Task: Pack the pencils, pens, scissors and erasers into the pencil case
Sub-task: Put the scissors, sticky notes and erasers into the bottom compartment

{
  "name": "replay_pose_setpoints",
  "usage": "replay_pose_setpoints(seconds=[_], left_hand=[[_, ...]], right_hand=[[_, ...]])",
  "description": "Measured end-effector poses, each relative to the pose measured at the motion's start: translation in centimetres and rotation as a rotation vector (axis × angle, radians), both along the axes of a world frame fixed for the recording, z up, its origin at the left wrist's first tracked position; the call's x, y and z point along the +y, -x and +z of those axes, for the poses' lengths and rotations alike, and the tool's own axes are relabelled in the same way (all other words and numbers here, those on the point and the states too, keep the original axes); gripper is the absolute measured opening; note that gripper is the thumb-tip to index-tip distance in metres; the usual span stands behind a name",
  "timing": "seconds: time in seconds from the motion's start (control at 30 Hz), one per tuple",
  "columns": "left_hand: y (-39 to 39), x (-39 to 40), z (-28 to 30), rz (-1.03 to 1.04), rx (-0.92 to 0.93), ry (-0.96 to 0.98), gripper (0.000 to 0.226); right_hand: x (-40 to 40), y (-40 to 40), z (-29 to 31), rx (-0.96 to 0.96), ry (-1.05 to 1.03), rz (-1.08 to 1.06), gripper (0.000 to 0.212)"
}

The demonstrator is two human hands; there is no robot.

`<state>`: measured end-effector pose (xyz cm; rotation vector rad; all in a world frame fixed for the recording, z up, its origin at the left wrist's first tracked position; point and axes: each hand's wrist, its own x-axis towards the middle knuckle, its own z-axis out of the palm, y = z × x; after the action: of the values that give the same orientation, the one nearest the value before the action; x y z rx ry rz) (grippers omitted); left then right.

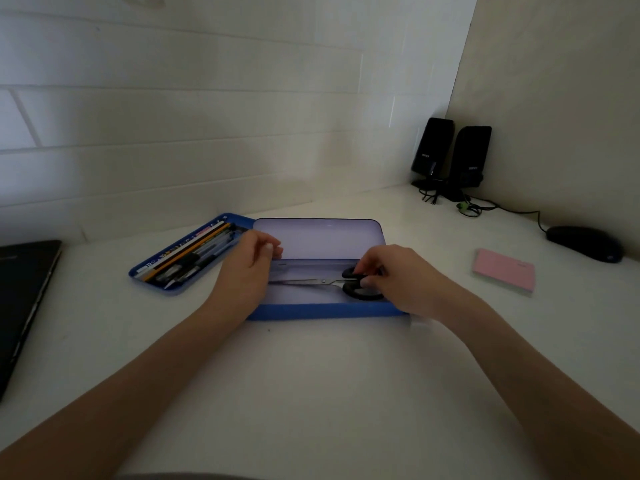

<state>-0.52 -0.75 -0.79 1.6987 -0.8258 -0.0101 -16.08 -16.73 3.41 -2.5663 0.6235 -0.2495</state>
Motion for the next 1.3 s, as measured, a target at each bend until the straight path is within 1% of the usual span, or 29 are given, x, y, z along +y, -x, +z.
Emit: replay_pose_setpoints(seconds=[0.03,0.17,0.27,0.33,0.43,0.47,0.53,0.6,0.63,0.67,0.7,0.77,0.8,0.83,0.9,1.0,1.1,1.2,1.3], left_hand=[[0.0,0.1,0.0,-0.011,0.002,-0.024,0.018],[0.0,0.2,0.2,-0.022,-0.034,-0.115,0.029],[0.1,0.3,0.2,-0.020,-0.046,-0.114,0.032],[0.1,0.3,0.2,-0.016,-0.054,-0.114,0.032],[0.1,0.4,0.2,-0.006,-0.063,-0.122,0.031],[0.1,0.5,0.3,-0.008,-0.065,-0.125,0.033],[0.2,0.6,0.4,-0.023,-0.070,-0.140,0.040],[0.3,0.7,0.5,-0.039,-0.081,-0.158,0.044],[0.3,0.8,0.6,-0.043,-0.089,-0.166,0.045],[0.4,0.8,0.7,-0.043,-0.095,-0.174,0.045],[0.5,0.8,0.7,-0.041,-0.102,-0.181,0.045],[0.7,0.9,0.9,-0.041,-0.113,-0.190,0.044],[0.8,0.9,0.9,-0.043,-0.117,-0.194,0.043],[0.8,0.9,0.9,-0.043,-0.120,-0.199,0.042],[0.9,0.9,1.0,-0.037,-0.118,-0.210,0.040],[0.9,0.9,0.9,-0.022,-0.112,-0.228,0.033],[0.9,0.8,0.9,-0.007,-0.091,-0.218,0.031],[1.0,0.8,0.9,-0.003,-0.084,-0.216,0.032],[1.0,0.8,0.9,-0.006,-0.076,-0.217,0.032]], right_hand=[[-0.1,0.1,0.0,0.025,0.033,-0.005,0.014],[-0.2,0.4,0.4,0.130,0.161,-0.008,0.017],[-0.3,0.5,0.7,0.144,0.248,-0.009,0.017],[-0.4,0.5,0.6,0.137,0.266,-0.012,0.016],[-0.7,0.5,0.7,0.120,0.221,0.015,0.013],[-1.0,0.5,0.8,0.076,0.180,0.020,0.011],[-2.1,0.7,1.2,-0.086,0.125,-0.040,0.012],[-3.8,1.2,1.7,-0.276,0.146,-0.171,0.017],[-4.6,1.5,1.8,-0.335,0.149,-0.243,0.019],[-5.5,2.0,1.8,-0.343,0.155,-0.317,0.022],[-6.6,2.4,1.7,-0.287,0.174,-0.399,0.027],[-8.5,3.6,0.9,-0.030,0.209,-0.567,0.038],[-9.2,4.2,0.4,0.084,0.189,-0.628,0.045],[-9.7,4.7,0.0,0.153,0.144,-0.674,0.051],[-10.2,5.2,-0.7,0.209,0.055,-0.732,0.059],[-10.3,5.2,-1.6,0.306,0.056,-0.740,0.060],[-10.2,4.7,-1.7,0.279,0.104,-0.737,0.051],[-9.6,4.3,-1.4,0.145,0.102,-0.780,0.044],[-8.5,4.1,-0.9,-0.009,0.041,-0.774,0.045]])
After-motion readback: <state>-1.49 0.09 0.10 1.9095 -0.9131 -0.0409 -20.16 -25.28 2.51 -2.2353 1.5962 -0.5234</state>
